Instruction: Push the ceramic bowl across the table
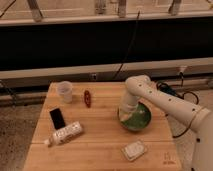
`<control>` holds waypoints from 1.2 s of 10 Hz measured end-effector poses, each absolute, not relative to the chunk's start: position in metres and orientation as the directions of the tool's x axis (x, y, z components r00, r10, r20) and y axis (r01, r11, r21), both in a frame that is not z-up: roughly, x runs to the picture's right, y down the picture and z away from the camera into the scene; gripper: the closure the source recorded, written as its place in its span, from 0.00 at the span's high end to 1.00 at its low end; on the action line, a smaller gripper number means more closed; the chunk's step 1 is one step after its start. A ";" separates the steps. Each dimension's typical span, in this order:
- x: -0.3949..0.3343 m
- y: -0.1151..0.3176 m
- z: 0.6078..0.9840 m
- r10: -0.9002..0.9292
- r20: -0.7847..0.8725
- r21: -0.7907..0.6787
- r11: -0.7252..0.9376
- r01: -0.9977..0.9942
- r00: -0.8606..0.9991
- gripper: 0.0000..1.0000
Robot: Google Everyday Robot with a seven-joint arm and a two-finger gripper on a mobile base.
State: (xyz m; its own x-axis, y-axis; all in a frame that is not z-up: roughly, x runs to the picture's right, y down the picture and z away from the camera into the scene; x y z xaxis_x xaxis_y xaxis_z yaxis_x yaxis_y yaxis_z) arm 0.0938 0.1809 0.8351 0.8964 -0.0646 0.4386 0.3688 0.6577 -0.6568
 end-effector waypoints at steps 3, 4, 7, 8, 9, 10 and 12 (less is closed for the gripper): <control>0.087 0.185 0.832 -0.098 0.472 -0.647 0.637 0.420 0.876 0.00; 0.078 0.189 0.828 -0.112 0.484 -0.643 0.628 0.439 0.868 0.00; 0.039 0.198 0.817 -0.161 0.533 -0.619 0.595 0.513 0.830 0.00; 0.031 0.199 0.815 -0.174 0.545 -0.611 0.588 0.530 0.820 0.00; 0.024 0.204 0.810 -0.191 0.561 -0.601 0.575 0.555 0.805 0.00; 0.020 0.207 0.807 -0.200 0.569 -0.597 0.567 0.568 0.798 0.00; 0.004 0.215 0.802 -0.224 0.592 -0.584 0.543 0.604 0.774 0.00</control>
State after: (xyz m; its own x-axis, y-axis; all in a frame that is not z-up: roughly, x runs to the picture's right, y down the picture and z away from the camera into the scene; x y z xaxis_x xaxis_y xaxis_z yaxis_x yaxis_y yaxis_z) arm 0.0041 0.2153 0.8020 0.7743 -0.2242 0.5917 0.6035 0.5428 -0.5840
